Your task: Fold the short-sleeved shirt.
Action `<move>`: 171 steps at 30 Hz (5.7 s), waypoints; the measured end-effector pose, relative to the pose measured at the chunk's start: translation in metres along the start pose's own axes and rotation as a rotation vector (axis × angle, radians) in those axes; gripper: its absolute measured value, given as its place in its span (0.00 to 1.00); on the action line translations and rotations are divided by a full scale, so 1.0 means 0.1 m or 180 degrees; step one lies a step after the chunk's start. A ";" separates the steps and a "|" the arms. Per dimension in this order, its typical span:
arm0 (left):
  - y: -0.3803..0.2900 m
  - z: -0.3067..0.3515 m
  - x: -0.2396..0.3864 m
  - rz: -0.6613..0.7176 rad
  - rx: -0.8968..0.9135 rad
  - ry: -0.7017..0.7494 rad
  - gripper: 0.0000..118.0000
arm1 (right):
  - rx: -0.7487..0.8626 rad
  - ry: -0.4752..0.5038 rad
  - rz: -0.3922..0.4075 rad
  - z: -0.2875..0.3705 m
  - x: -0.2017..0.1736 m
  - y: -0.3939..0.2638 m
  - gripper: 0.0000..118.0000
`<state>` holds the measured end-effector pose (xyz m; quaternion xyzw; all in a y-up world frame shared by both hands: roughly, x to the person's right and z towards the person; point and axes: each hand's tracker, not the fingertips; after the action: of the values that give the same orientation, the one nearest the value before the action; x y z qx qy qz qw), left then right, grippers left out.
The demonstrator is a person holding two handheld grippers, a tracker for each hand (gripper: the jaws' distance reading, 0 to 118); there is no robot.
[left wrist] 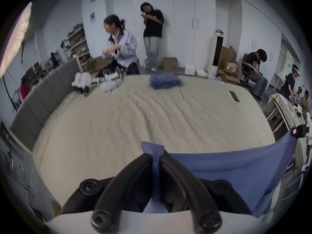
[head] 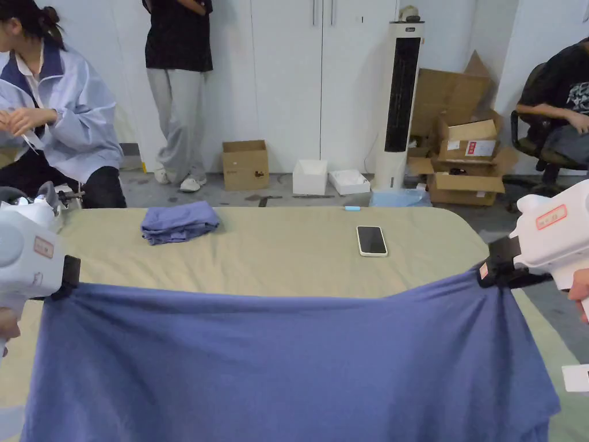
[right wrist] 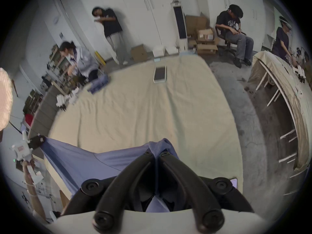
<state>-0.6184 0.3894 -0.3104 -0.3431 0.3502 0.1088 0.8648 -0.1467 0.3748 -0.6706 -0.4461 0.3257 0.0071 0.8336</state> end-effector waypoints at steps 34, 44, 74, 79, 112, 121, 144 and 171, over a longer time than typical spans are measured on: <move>2.16 1.04 0.19 -0.0374 0.1221 0.0524 0.02 | 0.1164 -0.0101 0.0024 1.95 -0.88 2.03 0.01; 0.44 -0.89 0.32 -0.0112 0.0001 0.0266 0.02 | 0.0065 -0.0265 -0.0165 -0.33 -0.21 0.82 0.01; -3.00 0.42 -0.39 0.0159 -0.0427 -0.0069 0.02 | -0.0129 -0.0183 -0.0526 0.39 0.47 -3.64 0.01; -3.39 0.75 -0.51 0.0289 -0.0435 0.0020 0.02 | -0.0327 -0.0194 -0.0558 0.67 0.46 -4.29 0.01; -4.08 0.73 -0.59 0.0606 -0.0654 0.0021 0.88 | -0.0103 -0.0442 -0.0412 0.88 0.18 -4.52 0.00; -3.98 0.61 -0.50 0.0532 -0.0937 0.0031 0.03 | -0.0629 -0.0866 -0.0060 0.28 0.21 -4.33 0.81; -2.78 0.28 -0.23 0.0320 -0.0444 0.0039 0.03 | -0.0240 -0.0285 -0.0349 0.23 0.23 -3.00 0.07; -3.56 0.45 -0.40 0.0565 -0.0679 -0.0005 0.01 | -0.0319 -0.0558 -0.0519 0.39 0.40 -3.94 0.00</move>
<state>-0.4716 0.1577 -0.0758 -0.4006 0.3650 0.2218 0.8106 0.0254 0.1555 -0.3859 -0.5098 0.2134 -0.0055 0.8334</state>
